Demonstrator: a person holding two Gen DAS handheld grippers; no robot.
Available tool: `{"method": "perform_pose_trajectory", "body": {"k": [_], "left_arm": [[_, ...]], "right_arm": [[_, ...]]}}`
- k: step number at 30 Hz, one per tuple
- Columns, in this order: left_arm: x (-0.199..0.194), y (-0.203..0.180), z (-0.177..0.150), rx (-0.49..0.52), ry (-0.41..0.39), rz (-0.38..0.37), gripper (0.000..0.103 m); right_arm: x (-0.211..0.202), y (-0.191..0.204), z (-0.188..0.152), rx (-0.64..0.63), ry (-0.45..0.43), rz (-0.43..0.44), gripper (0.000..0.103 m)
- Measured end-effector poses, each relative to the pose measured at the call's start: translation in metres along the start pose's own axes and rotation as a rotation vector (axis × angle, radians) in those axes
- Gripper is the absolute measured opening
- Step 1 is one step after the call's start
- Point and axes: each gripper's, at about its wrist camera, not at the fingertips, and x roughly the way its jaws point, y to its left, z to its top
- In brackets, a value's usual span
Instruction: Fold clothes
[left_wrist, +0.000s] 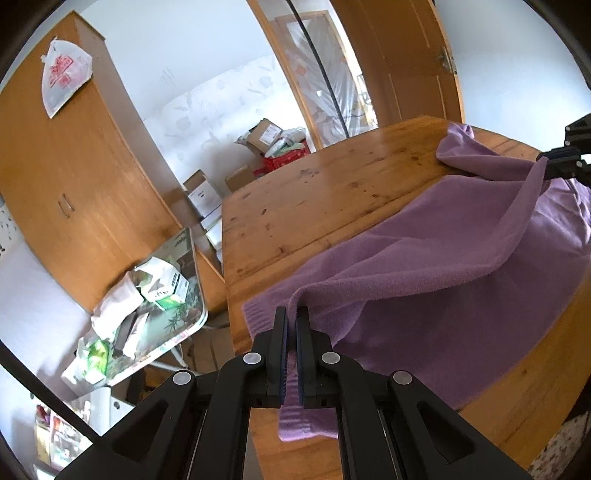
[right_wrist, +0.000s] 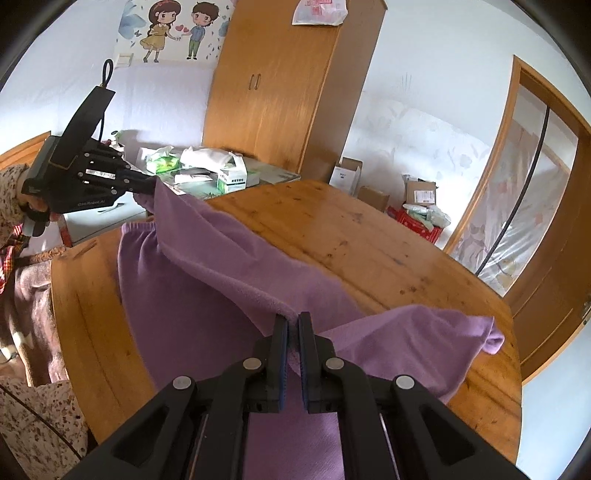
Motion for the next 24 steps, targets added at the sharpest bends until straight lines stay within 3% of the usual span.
{"method": "perform_pose_trajectory", "body": {"k": [18,24], "left_arm": [[0.007,-0.017,-0.036,-0.007,0.044,-0.029,0.004],[0.009,-0.014,-0.047,-0.052,0.061,-0.061,0.007]], "right_arm": [[0.019,0.017,-0.043,0.021,0.115,0.04,0.006],[0.025,0.023,-0.053,0.018,0.14,0.039,0.006]]}}
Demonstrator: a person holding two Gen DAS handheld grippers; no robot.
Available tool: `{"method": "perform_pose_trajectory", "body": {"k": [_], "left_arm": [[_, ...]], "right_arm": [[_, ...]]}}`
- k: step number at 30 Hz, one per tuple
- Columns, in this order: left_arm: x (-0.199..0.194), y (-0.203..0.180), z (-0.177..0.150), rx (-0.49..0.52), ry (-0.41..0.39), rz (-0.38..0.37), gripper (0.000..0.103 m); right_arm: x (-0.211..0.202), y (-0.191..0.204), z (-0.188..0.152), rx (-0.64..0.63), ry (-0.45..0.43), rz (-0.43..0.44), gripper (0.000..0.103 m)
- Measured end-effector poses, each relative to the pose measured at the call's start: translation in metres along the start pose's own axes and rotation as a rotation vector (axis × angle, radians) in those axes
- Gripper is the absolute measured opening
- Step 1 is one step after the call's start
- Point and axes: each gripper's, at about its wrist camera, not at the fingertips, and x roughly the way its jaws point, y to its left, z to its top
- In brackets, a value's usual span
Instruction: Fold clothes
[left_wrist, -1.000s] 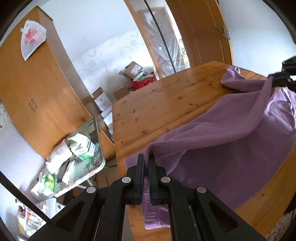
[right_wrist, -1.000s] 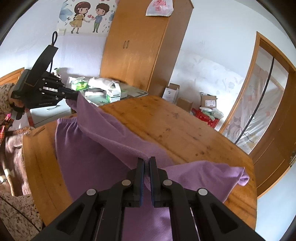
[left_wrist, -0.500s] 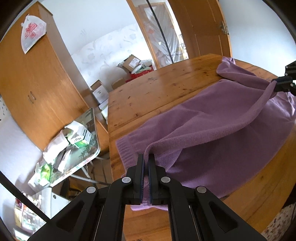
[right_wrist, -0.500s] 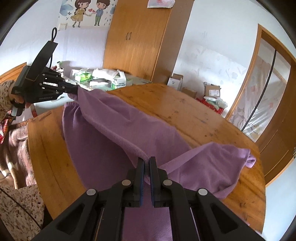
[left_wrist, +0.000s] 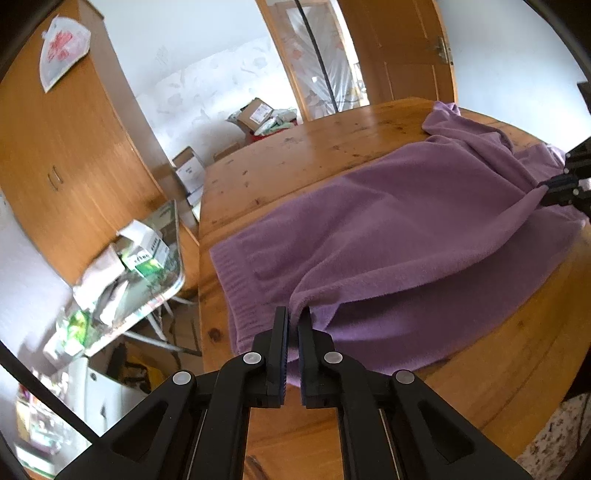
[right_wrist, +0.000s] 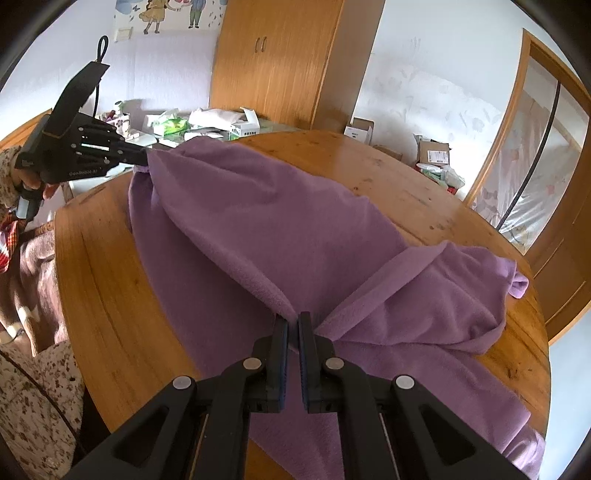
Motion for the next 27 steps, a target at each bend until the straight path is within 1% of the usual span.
{"method": "perform_pose_trajectory", "body": {"k": [5,8,10,12,14,16,21,25,27], "left_arm": [[-0.006,0.016,-0.009,-0.144,-0.008,-0.096,0.009],[-0.008,0.028,-0.018,-0.278,-0.01,-0.179,0.011],[-0.011,0.033,-0.023,-0.346,-0.014,-0.225,0.014],[-0.016,0.036,-0.028,-0.414,-0.03,-0.278,0.019],[-0.017,0.041,-0.031,-0.499,-0.04,-0.332,0.033],[-0.015,0.046,-0.032,-0.583,-0.038,-0.378,0.037],[0.005,0.059,-0.034,-0.792,0.001,-0.43,0.037],[0.013,0.061,-0.034,-0.882,0.012,-0.44,0.037],[0.017,0.062,-0.034,-0.929,0.025,-0.444,0.037]], "right_arm": [[0.003,0.0,-0.007,0.001,0.018,-0.005,0.006],[0.003,0.003,-0.01,-0.01,0.021,-0.02,0.006],[0.003,0.005,-0.012,-0.022,0.021,-0.032,0.005],[0.003,0.008,-0.013,-0.046,0.019,-0.052,0.005],[0.002,0.01,-0.014,-0.058,0.017,-0.061,0.005],[0.001,0.011,-0.016,-0.068,0.012,-0.071,0.005],[-0.003,0.013,-0.019,-0.076,0.001,-0.08,0.005],[-0.005,0.014,-0.022,-0.084,-0.003,-0.091,0.005],[-0.005,0.011,-0.023,-0.069,-0.007,-0.089,0.005]]}}
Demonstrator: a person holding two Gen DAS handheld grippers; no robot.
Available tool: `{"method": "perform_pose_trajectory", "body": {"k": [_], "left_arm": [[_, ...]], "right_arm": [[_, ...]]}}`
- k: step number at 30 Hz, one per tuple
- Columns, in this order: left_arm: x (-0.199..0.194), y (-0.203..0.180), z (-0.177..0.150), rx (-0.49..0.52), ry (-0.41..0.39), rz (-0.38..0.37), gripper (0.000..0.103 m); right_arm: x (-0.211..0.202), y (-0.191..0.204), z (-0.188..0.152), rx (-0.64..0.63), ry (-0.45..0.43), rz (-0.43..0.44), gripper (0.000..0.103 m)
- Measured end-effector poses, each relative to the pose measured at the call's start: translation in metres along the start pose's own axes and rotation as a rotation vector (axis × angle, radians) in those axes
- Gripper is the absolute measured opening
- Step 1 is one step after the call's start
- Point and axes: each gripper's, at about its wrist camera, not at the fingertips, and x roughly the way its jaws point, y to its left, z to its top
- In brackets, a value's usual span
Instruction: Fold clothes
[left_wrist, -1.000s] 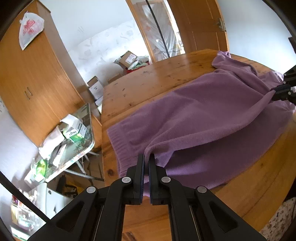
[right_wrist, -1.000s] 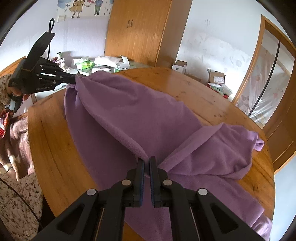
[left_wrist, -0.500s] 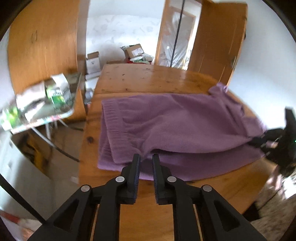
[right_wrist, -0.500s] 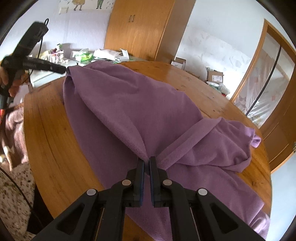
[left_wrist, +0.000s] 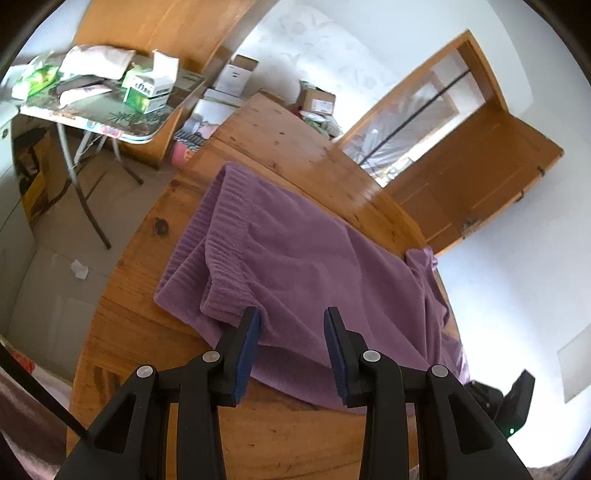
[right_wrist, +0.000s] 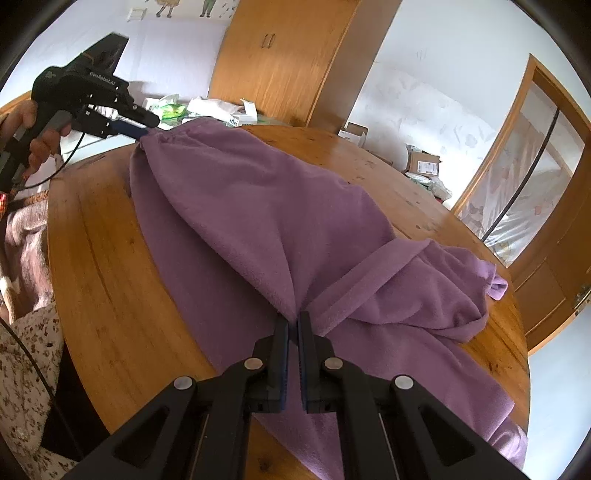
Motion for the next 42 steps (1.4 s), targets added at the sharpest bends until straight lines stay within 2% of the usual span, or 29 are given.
{"method": "perform_pose_trajectory", "body": {"k": [7,16,20,22,26,28,30,34,37,39,40,42], "left_arm": [[0.0,0.007,-0.013,-0.103,0.022,0.083,0.037],[0.009,0.009,-0.01,-0.214,-0.006,0.059,0.037],[0.015,0.01,-0.008,-0.236,-0.001,0.105,0.037],[0.016,0.011,-0.008,-0.259,-0.014,0.103,0.037],[0.011,0.013,-0.006,-0.291,-0.059,0.1,0.03],[0.011,0.012,-0.005,-0.293,-0.07,0.106,0.016],[0.009,0.013,-0.004,-0.3,-0.084,0.101,0.008],[0.004,0.014,-0.003,-0.311,-0.116,0.091,0.005],[0.003,0.013,-0.003,-0.314,-0.101,0.096,0.005],[0.004,0.012,-0.003,-0.318,-0.075,0.112,0.01],[0.005,0.013,-0.003,-0.325,-0.062,0.12,0.022],[0.009,0.015,-0.003,-0.348,-0.038,0.125,0.034]], "right_arm": [[0.001,-0.003,-0.002,0.033,-0.008,0.015,0.005],[-0.003,-0.009,-0.004,0.071,-0.033,0.034,0.005],[-0.005,-0.011,-0.005,0.081,-0.045,0.039,0.004],[-0.007,-0.01,-0.005,0.078,-0.053,0.037,0.004],[-0.011,-0.009,-0.002,0.079,-0.073,0.038,0.004],[-0.014,-0.009,0.0,0.078,-0.082,0.038,0.004],[-0.016,-0.01,0.002,0.078,-0.091,0.037,0.004],[-0.021,-0.009,0.005,0.083,-0.106,0.033,0.004],[-0.019,-0.009,0.007,0.069,-0.106,0.026,0.004],[-0.017,-0.011,0.006,0.07,-0.097,0.031,0.004],[-0.016,-0.01,0.006,0.07,-0.093,0.031,0.004],[-0.014,-0.009,0.005,0.074,-0.087,0.033,0.004]]}}
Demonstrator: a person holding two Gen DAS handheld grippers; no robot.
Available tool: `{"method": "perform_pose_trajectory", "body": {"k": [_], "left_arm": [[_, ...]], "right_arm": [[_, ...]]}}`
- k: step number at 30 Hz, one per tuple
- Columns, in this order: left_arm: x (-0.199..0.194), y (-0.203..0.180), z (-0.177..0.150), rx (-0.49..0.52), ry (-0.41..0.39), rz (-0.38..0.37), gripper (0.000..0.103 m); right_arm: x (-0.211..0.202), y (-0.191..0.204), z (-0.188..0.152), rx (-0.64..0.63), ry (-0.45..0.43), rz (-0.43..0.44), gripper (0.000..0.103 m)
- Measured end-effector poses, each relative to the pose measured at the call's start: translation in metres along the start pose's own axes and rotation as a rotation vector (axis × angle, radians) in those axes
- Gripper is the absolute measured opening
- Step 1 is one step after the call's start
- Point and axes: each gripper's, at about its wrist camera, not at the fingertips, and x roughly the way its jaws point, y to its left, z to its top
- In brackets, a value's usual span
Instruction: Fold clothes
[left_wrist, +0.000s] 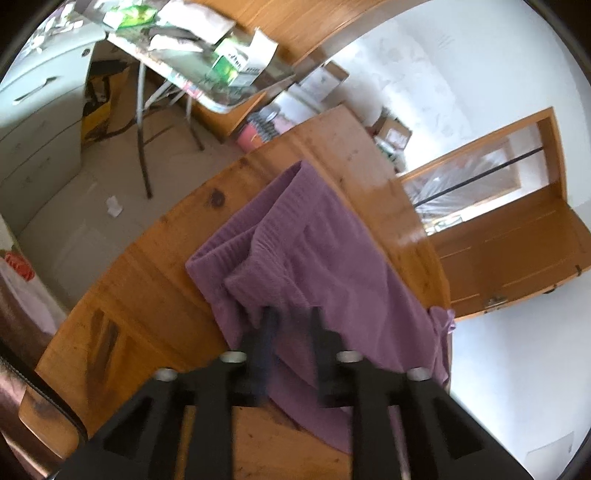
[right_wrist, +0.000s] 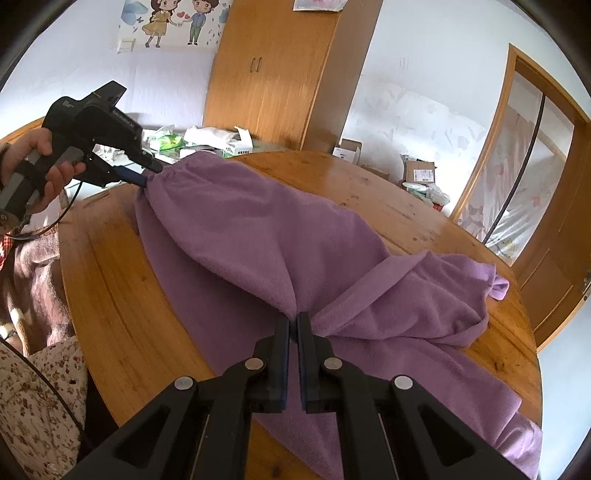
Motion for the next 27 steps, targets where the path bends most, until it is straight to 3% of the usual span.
{"method": "perform_pose_trajectory", "body": {"k": [1,9,11,13,14,19,24,27], "left_arm": [[0.002,0.0,0.001,-0.006,0.009,0.007,0.038],[0.015,-0.003,0.007,-0.064,0.05,0.068,0.038],[0.015,-0.003,0.007,-0.069,0.032,0.065,0.034],[0.013,-0.003,0.006,-0.054,0.01,0.066,0.012],[0.012,-0.003,0.006,-0.045,-0.001,0.068,0.009],[-0.005,-0.006,0.007,-0.03,-0.058,0.014,0.006],[-0.019,-0.011,0.01,0.013,-0.103,0.018,0.006],[-0.02,-0.004,0.01,0.007,-0.111,0.038,0.006]], "right_arm": [[0.0,0.0,0.0,0.002,0.001,0.001,0.004],[0.006,-0.002,-0.001,0.014,0.001,0.015,0.004],[0.006,-0.003,-0.001,0.015,-0.001,0.017,0.004],[0.005,-0.005,-0.001,0.017,-0.005,0.018,0.004],[0.004,-0.005,0.0,0.019,-0.008,0.019,0.004],[-0.003,-0.005,0.003,0.023,-0.023,0.028,0.004],[-0.018,0.005,0.013,-0.013,-0.06,0.029,0.004],[-0.013,0.011,0.01,-0.023,-0.026,0.044,0.004]]}}
